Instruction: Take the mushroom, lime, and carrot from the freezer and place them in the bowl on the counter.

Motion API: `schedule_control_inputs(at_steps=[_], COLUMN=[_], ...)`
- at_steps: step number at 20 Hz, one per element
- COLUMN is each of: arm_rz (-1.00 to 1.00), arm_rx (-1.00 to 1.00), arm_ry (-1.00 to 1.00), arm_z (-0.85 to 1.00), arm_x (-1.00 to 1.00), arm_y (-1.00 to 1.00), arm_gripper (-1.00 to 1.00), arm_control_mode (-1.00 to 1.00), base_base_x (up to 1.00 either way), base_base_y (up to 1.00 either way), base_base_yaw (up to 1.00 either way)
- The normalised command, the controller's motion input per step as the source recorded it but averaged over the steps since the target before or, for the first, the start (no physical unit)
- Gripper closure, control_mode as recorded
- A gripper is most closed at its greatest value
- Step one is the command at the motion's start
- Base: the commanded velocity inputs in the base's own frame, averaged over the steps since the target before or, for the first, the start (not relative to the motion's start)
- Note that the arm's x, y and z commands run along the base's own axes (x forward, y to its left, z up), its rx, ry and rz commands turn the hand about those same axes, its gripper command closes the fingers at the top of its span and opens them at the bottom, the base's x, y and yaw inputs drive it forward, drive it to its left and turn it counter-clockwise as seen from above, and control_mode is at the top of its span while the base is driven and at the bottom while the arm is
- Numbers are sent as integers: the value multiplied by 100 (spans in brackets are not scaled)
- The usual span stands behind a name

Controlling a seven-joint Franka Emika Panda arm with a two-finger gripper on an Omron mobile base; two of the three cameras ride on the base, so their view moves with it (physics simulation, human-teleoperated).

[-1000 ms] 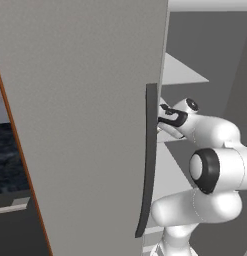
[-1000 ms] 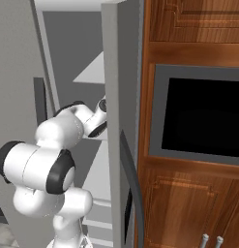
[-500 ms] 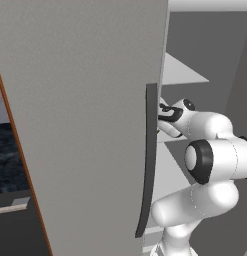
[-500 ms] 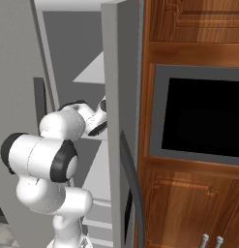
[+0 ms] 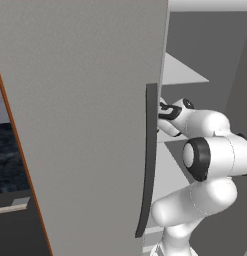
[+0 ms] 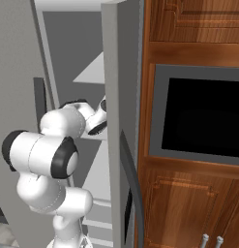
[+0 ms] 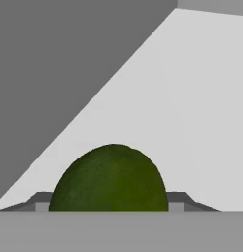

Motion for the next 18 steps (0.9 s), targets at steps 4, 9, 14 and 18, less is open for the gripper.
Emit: schedule_control_inputs(at_steps=[4,9,14,18], arm_rz=[0,-2,-2,-5], arm_rx=[0,0,0,0], arm_ry=[-6,0,0,0], arm_z=[2,26,63,48], arm_x=[-45,-55,-44,-73], arm_y=[-13,-12,-28,-29], arm_gripper=[100,100,100,100], arm_control_mode=[-100,-100,-100,-100], base_base_x=[0,0,0,0], base_base_y=[0,0,0,0], base_base_yaw=[0,0,0,0])
